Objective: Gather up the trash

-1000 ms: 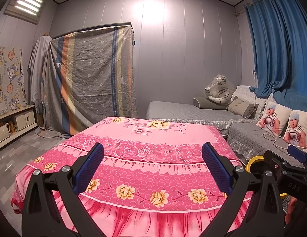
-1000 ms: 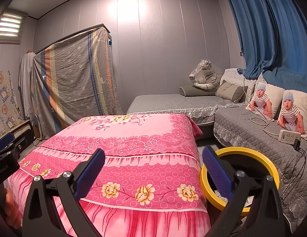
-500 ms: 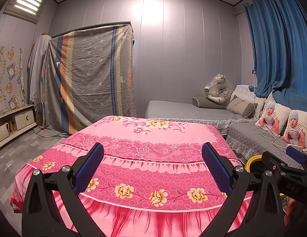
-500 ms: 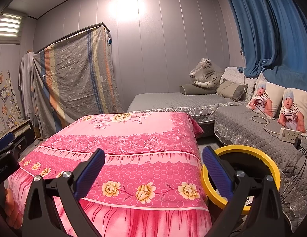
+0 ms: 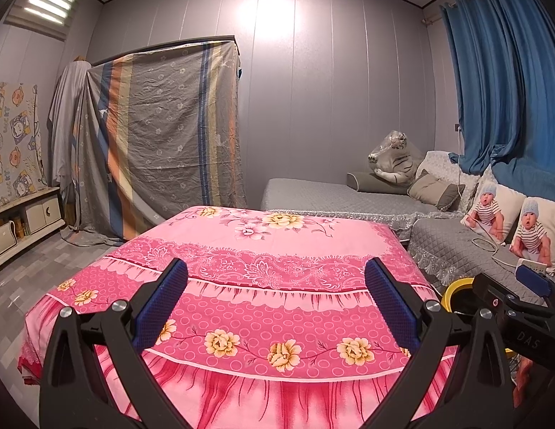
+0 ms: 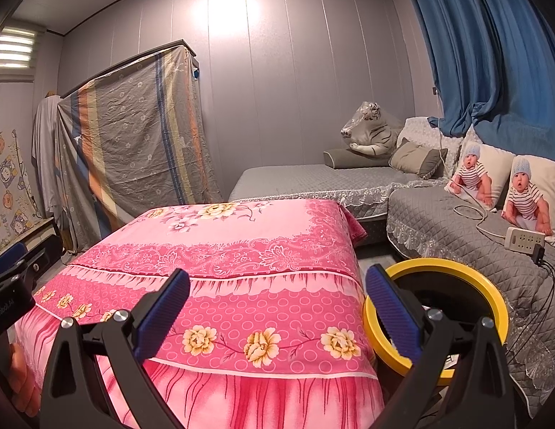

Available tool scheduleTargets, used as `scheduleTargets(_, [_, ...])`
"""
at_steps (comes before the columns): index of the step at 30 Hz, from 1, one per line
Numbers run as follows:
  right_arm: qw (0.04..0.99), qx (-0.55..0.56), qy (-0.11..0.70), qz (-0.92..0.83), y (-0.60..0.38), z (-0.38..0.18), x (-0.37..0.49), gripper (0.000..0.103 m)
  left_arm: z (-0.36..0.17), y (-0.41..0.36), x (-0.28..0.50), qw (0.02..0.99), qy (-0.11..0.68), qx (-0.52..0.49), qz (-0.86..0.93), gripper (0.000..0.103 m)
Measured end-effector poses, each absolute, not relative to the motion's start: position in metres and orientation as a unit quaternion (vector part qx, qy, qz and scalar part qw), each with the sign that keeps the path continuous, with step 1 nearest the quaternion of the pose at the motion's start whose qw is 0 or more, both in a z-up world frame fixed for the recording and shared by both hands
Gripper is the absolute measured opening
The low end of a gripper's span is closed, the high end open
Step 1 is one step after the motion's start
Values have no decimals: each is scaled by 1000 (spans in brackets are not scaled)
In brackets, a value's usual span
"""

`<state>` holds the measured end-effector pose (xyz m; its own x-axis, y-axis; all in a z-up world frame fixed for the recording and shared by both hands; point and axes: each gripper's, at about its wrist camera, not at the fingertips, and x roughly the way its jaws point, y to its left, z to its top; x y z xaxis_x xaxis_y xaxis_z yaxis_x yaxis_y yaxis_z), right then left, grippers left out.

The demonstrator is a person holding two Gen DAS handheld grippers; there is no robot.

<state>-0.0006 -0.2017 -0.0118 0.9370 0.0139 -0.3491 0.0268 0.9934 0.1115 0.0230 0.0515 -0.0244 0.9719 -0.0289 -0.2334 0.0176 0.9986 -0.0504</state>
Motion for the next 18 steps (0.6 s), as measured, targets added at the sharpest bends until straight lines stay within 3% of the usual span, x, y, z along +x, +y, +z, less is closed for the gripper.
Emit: scheduleTargets(18, [981, 60, 182, -3, -201, -14, 0, 95, -29, 58, 30, 991, 127, -27, -20, 95])
